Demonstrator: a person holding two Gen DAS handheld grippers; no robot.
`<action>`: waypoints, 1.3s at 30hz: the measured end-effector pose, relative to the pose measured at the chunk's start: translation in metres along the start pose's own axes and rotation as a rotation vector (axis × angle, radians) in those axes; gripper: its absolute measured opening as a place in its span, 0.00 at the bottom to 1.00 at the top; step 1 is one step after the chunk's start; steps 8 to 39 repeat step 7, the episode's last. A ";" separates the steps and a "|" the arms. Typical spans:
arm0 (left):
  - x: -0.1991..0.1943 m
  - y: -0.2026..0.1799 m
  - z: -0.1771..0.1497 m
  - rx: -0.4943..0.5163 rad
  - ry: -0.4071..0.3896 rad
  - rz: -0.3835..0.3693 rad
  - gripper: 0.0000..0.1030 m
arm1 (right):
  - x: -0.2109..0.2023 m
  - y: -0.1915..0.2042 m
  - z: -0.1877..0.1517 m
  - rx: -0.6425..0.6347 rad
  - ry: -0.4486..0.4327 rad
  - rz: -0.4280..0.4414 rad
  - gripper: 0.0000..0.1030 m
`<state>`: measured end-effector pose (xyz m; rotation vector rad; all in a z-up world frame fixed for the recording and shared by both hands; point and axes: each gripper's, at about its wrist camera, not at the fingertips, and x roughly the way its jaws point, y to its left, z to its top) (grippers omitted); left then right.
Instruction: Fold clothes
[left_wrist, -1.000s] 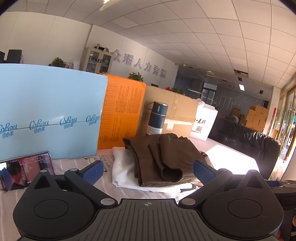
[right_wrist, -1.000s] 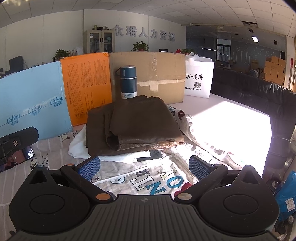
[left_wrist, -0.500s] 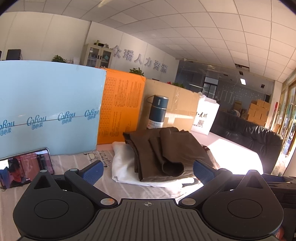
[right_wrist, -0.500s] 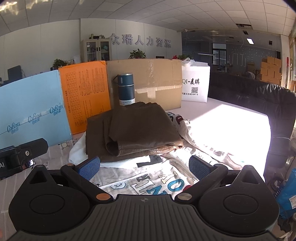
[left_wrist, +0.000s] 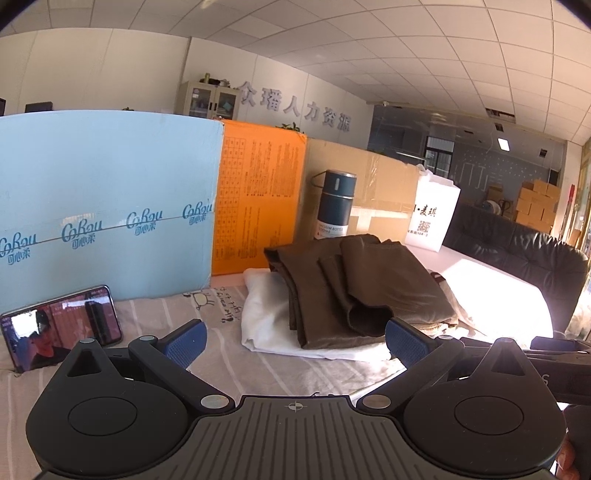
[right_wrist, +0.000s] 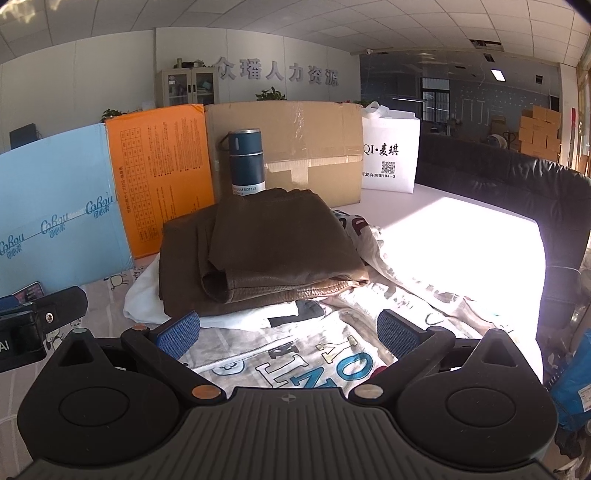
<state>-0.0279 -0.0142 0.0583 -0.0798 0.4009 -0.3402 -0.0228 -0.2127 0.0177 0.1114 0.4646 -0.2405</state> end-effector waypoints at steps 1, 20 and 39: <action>0.001 0.000 0.000 0.000 0.004 0.003 1.00 | 0.002 0.001 0.000 0.000 0.003 -0.001 1.00; 0.007 0.001 -0.003 0.001 0.020 0.014 1.00 | 0.012 0.001 -0.001 -0.002 0.017 -0.009 1.00; 0.007 0.001 -0.003 0.001 0.020 0.014 1.00 | 0.012 0.001 -0.001 -0.002 0.017 -0.009 1.00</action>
